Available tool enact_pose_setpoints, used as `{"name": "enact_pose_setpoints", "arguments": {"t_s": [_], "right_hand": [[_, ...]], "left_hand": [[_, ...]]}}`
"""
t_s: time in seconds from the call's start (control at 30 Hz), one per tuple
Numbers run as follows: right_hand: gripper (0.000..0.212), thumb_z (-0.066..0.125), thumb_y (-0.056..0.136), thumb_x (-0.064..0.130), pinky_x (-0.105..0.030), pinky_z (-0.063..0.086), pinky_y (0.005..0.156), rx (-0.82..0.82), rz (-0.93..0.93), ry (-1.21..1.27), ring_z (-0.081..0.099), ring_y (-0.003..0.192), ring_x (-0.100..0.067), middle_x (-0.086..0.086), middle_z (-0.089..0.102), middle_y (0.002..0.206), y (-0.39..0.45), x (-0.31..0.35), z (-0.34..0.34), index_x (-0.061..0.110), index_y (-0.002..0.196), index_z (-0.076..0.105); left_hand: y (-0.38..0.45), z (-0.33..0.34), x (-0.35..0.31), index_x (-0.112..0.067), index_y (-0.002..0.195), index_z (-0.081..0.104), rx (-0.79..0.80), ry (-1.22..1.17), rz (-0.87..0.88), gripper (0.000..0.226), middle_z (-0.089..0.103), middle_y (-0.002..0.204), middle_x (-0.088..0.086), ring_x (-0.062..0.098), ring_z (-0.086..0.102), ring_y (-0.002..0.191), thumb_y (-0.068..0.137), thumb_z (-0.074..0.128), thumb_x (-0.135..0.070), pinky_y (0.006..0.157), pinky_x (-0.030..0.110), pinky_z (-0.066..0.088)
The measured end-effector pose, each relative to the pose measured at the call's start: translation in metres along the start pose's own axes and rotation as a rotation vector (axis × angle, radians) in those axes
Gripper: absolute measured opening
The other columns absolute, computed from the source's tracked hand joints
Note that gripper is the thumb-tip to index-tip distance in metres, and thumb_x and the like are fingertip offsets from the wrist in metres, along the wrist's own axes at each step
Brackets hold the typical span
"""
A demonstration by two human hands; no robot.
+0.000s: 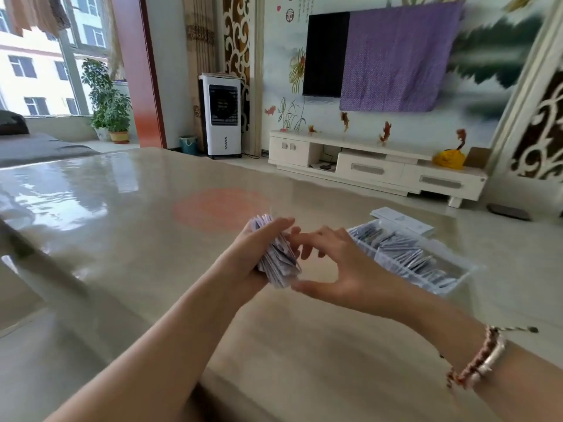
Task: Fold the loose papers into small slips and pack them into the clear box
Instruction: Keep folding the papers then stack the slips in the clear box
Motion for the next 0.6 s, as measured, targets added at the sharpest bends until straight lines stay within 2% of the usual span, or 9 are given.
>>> {"name": "enact_pose_setpoints", "arguments": {"t_s": [0.07, 0.13, 0.2, 0.27, 0.37, 0.47, 0.6], "right_hand": [[0.079, 0.078, 0.067, 0.057, -0.021, 0.028, 0.102, -0.016, 0.041, -0.094, 0.028, 0.123, -0.002, 0.018, 0.033, 0.129, -0.019, -0.012, -0.008, 0.048, 0.133, 0.033], [0.109, 0.081, 0.057, 0.062, -0.037, 0.019, 0.117, -0.031, 0.064, -0.096, 0.012, 0.14, -0.005, 0.021, 0.012, 0.148, -0.033, -0.017, -0.012, 0.042, 0.141, 0.014], [0.132, 0.082, 0.052, 0.064, -0.044, 0.004, 0.121, 0.005, 0.09, -0.073, -0.004, 0.145, -0.003, 0.023, -0.006, 0.155, -0.039, -0.017, -0.007, 0.042, 0.146, -0.009], [0.139, 0.081, 0.052, 0.066, -0.044, -0.008, 0.12, 0.024, 0.07, -0.099, -0.018, 0.144, 0.001, 0.02, -0.011, 0.158, -0.043, -0.014, -0.005, 0.043, 0.146, -0.018], [0.122, 0.078, 0.062, 0.064, -0.037, -0.015, 0.119, 0.02, 0.004, -0.153, -0.025, 0.137, 0.011, 0.027, -0.002, 0.152, -0.049, -0.009, -0.006, 0.032, 0.152, 0.001], [0.105, 0.078, 0.067, 0.059, -0.033, -0.014, 0.119, -0.067, -0.004, -0.124, -0.016, 0.139, 0.013, 0.014, 0.016, 0.156, -0.052, -0.012, -0.017, 0.028, 0.15, 0.021], [0.11, 0.078, 0.056, 0.067, -0.034, -0.011, 0.119, -0.08, 0.046, -0.086, -0.007, 0.133, 0.018, 0.008, 0.02, 0.154, -0.049, -0.023, -0.019, 0.031, 0.146, 0.026]], "left_hand": [[-0.009, 0.01, 0.007, -0.004, 0.107, 0.054, 0.008, 0.128, -0.011, 0.034, 0.063, 0.09, 0.013, 0.017, 0.061, 0.073, 0.083, 0.071, -0.018, 0.063, 0.027, 0.054], [-0.016, 0.021, 0.021, -0.006, 0.118, 0.053, 0.012, 0.17, -0.053, 0.054, 0.067, 0.101, 0.013, 0.015, 0.063, 0.077, 0.074, 0.078, -0.024, 0.067, 0.028, 0.054], [-0.022, 0.034, 0.033, -0.007, 0.117, 0.054, 0.051, 0.195, -0.086, 0.057, 0.065, 0.1, 0.013, 0.014, 0.062, 0.076, 0.069, 0.08, -0.025, 0.068, 0.028, 0.054], [-0.028, 0.051, 0.043, -0.006, 0.112, 0.059, 0.114, 0.224, -0.101, 0.05, 0.06, 0.094, 0.014, 0.015, 0.06, 0.075, 0.072, 0.082, -0.023, 0.068, 0.027, 0.053], [-0.03, 0.065, 0.05, -0.007, 0.109, 0.063, 0.157, 0.218, -0.083, 0.036, 0.062, 0.093, 0.012, 0.018, 0.063, 0.08, 0.079, 0.078, -0.018, 0.072, 0.027, 0.054], [-0.033, 0.07, 0.053, -0.009, 0.109, 0.064, 0.161, 0.174, -0.097, 0.032, 0.067, 0.09, 0.009, 0.017, 0.067, 0.083, 0.079, 0.072, -0.017, 0.072, 0.026, 0.056], [-0.037, 0.08, 0.058, -0.01, 0.105, 0.065, 0.162, 0.19, -0.091, 0.029, 0.069, 0.085, 0.007, 0.015, 0.068, 0.077, 0.078, 0.068, -0.02, 0.063, 0.024, 0.057]]}}
Point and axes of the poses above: each hand's wrist, its own y-axis towards the middle knuckle, its own z-axis out of the palm, x = y × z, the point moved 10 cm from there along y, towards the middle knuckle
